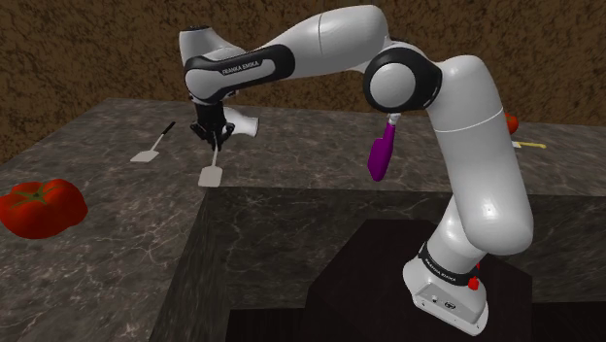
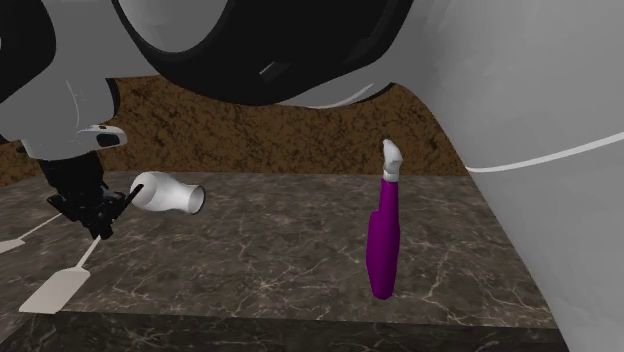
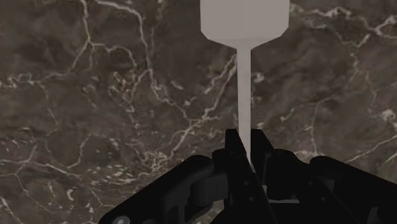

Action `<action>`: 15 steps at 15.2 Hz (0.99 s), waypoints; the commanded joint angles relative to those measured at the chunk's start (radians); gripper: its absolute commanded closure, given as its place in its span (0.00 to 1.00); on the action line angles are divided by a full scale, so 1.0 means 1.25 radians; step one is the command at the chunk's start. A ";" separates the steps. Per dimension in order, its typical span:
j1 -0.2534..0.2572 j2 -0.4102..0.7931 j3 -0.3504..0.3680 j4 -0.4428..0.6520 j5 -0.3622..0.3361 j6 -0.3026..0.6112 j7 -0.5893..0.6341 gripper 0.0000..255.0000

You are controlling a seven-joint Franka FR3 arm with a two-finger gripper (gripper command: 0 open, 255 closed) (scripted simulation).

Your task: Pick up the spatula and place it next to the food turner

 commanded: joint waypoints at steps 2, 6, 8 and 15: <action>0.000 0.011 -0.001 -0.017 -0.002 0.027 0.003 1.00; 0.000 0.015 -0.001 -0.022 -0.003 0.035 0.004 1.00; 0.000 0.015 -0.001 -0.022 -0.003 0.035 0.004 1.00; -0.001 0.011 -0.001 -0.023 -0.002 0.032 0.002 0.00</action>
